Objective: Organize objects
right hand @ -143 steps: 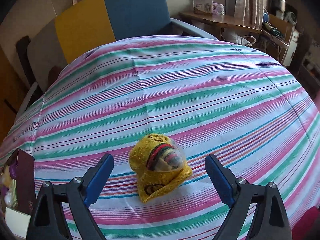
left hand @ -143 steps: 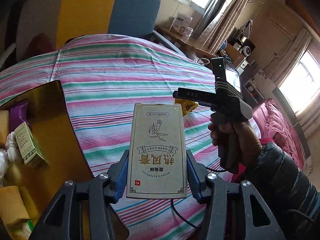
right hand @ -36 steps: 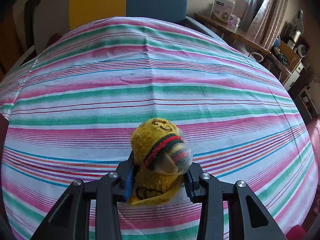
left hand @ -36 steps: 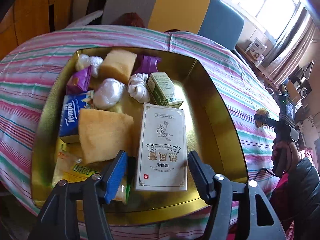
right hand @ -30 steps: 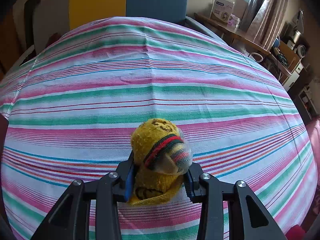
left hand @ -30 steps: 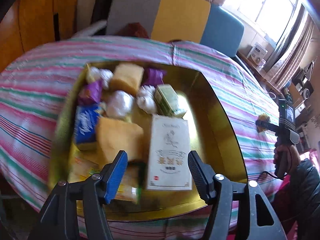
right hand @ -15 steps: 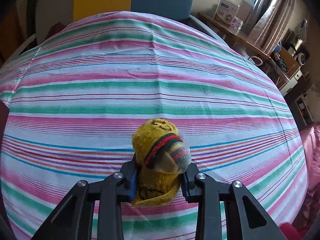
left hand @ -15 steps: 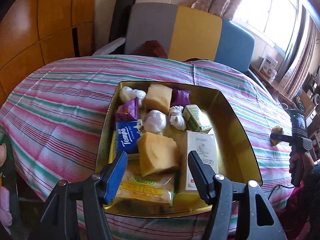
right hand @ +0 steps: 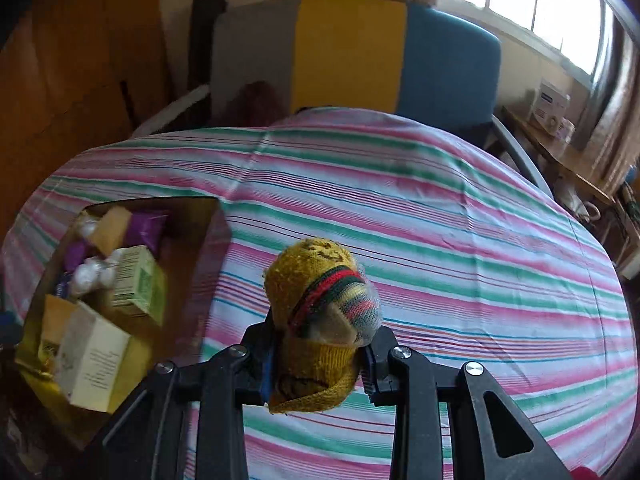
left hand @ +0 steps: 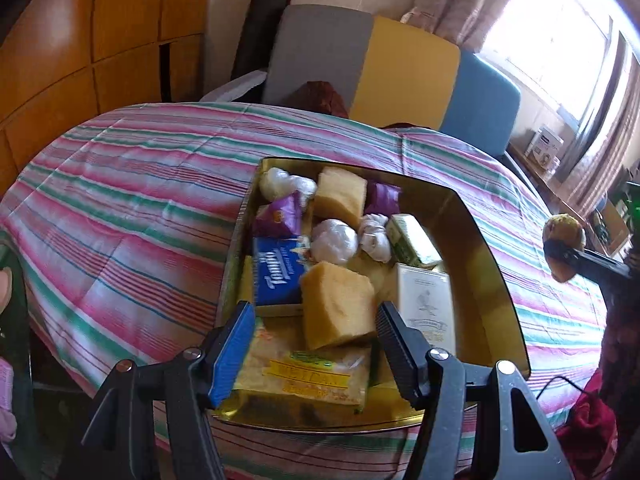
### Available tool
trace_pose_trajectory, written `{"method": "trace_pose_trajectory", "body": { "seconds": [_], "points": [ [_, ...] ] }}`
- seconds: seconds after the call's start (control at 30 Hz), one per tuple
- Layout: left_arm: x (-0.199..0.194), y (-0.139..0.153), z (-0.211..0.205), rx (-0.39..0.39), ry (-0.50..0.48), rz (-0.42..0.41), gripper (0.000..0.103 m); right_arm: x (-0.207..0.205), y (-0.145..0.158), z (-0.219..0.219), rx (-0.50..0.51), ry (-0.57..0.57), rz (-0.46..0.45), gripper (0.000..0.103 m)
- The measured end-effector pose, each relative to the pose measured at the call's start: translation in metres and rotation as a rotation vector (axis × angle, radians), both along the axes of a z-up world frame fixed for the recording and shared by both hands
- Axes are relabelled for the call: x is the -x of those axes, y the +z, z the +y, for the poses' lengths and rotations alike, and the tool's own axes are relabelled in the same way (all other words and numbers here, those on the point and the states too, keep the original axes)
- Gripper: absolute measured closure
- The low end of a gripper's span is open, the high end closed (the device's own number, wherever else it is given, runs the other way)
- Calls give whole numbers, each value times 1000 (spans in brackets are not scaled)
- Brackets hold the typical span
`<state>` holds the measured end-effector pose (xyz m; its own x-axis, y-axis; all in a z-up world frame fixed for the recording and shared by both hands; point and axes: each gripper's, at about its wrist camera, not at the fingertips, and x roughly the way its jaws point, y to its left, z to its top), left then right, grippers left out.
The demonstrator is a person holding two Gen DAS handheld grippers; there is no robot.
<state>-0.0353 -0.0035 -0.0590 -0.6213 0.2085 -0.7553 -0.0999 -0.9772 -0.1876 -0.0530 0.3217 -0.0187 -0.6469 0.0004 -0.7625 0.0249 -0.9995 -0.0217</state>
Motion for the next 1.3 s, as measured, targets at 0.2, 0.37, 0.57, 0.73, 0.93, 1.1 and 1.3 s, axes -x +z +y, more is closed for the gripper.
{"method": "trace_pose_trajectory", "body": {
  "seconds": [0.2, 0.37, 0.57, 0.73, 0.93, 1.1, 1.3],
  "points": [
    [1, -1, -23, 7, 64, 3, 39, -9, -7, -81, -64, 228, -22, 70],
    [4, -3, -32, 11, 88, -6, 39, -9, -38, -129, -150, 380, -126, 66],
    [3, -8, -30, 29, 77, -9, 35, -9, -68, -148, -175, 457, -214, 51],
    [4, -10, -28, 68, 87, -3, 35, -10, -80, -145, -165, 423, -235, 42],
    [1, -4, -27, 107, 106, 32, 35, -15, -76, -137, -114, 379, -205, 38],
    [-3, 10, -26, 111, 119, 80, 35, -21, -62, -130, -65, 330, -145, 33],
    [-11, 24, -17, 129, 116, 115, 35, -30, -39, -123, 24, 202, -36, 26]
  ]
}}
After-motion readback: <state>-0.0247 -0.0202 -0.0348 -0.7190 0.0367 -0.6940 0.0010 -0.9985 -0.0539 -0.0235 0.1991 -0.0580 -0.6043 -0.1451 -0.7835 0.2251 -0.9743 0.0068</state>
